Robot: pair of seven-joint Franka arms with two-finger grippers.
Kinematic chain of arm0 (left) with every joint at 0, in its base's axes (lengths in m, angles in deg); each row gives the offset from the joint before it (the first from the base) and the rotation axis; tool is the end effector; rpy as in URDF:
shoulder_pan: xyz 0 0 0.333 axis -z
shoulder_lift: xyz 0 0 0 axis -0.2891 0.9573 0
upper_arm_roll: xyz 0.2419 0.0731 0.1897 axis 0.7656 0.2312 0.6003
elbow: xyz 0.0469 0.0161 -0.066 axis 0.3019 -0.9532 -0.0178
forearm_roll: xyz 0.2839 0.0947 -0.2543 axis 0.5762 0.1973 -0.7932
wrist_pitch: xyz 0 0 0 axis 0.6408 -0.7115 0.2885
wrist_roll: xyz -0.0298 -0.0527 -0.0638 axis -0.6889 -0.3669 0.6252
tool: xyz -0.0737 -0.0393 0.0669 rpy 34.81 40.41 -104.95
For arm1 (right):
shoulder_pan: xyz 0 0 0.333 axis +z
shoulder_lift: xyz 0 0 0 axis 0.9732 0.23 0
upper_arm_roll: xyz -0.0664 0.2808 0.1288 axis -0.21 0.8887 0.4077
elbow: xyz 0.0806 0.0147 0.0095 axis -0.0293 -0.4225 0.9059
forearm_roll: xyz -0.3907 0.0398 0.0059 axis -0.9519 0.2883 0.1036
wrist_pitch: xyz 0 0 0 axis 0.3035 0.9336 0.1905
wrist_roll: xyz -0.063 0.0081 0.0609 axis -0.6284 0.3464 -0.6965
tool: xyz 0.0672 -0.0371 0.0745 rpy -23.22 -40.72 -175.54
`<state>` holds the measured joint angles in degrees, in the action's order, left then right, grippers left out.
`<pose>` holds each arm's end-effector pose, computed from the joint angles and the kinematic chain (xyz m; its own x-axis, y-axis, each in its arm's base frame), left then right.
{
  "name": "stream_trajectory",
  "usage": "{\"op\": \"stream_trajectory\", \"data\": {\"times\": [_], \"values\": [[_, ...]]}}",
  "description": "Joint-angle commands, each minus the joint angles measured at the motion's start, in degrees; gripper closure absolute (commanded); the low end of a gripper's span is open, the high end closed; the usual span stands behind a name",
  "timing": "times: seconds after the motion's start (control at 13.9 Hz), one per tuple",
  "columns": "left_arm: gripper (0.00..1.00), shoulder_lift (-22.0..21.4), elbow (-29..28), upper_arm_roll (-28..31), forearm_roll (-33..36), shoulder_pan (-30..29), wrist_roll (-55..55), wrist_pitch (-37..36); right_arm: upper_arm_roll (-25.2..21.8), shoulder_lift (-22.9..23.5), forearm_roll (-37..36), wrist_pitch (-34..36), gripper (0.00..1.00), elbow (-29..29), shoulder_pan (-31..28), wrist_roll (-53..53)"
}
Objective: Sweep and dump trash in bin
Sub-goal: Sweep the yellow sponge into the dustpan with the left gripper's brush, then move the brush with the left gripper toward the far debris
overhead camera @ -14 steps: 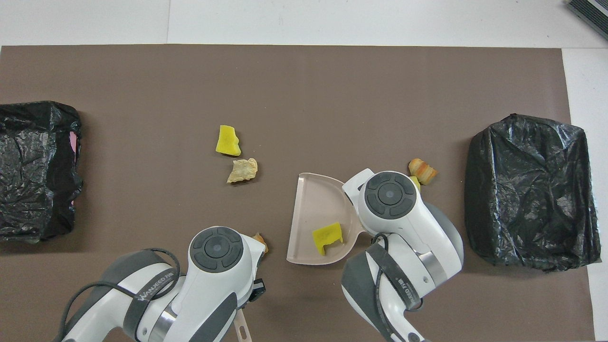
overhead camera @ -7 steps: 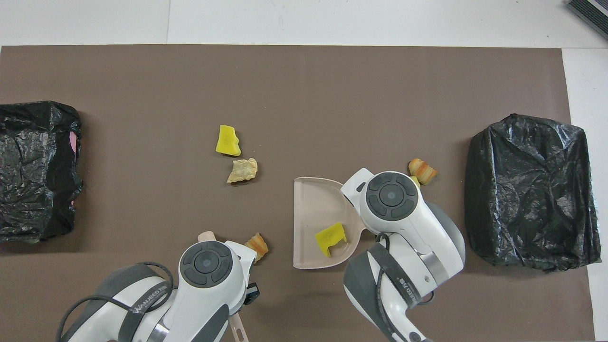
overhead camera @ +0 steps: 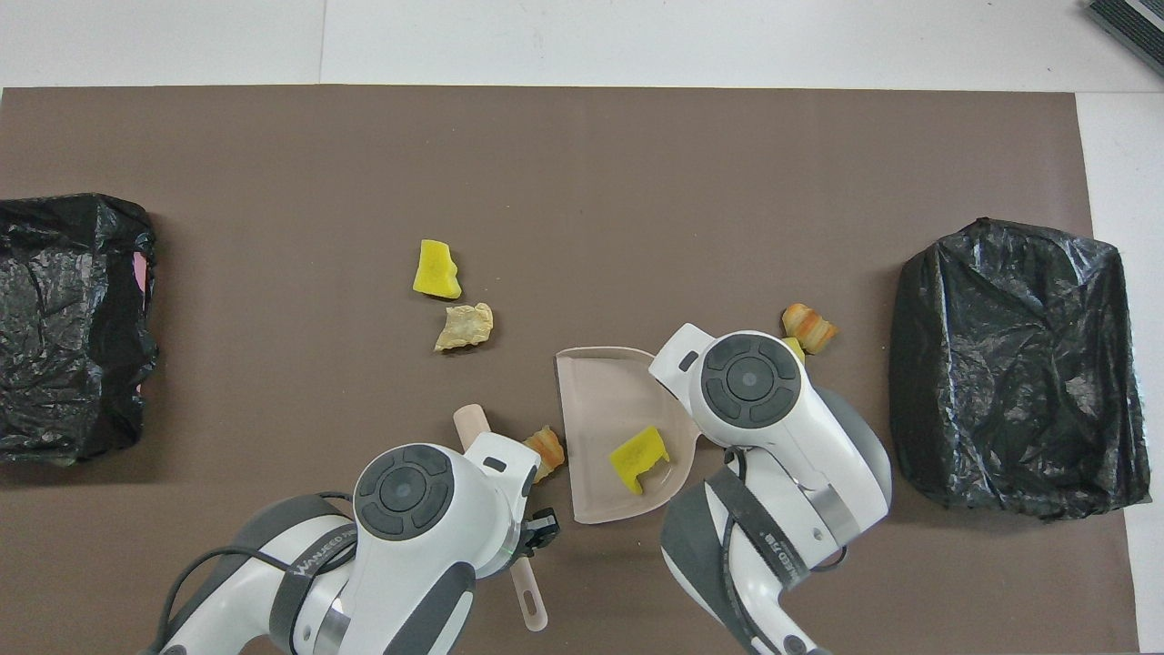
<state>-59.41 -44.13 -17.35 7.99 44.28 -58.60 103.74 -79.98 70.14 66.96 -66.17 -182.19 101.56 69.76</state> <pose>0.3324 -0.3428 0.3713 0.9190 0.2404 -0.3124 0.2720 -0.9604 0.0611 0.4780 0.2399 0.3628 -0.0646 0.9790 -0.1933 0.9960 0.0513 -0.0733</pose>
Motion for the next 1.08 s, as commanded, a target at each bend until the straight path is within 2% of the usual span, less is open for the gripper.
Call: {"op": "stream_trajectory", "data": {"times": [0.0,0.14,0.5,1.01], "values": [[1.0,3.74,5.01,0.34,-1.07,1.53,8.52,2.12,0.36,-0.86,-1.02,-1.22,1.0,-1.23,-0.87,1.67],[1.0,4.81,7.4,0.34,-1.07,2.32,12.94,1.94,0.36,-0.77,-1.02,-1.13,1.0,-1.23,-0.87,1.67],[1.0,7.8,16.0,1.04,-1.07,2.15,13.13,-2.7,0.36,-0.86,-1.02,-1.13,1.0,-1.23,-1.04,1.59],[1.0,7.1,21.9,1.04,0.07,-4.88,14.79,-5.08,0.36,-0.86,-1.02,-1.13,1.0,-1.23,-1.13,1.59]]}}
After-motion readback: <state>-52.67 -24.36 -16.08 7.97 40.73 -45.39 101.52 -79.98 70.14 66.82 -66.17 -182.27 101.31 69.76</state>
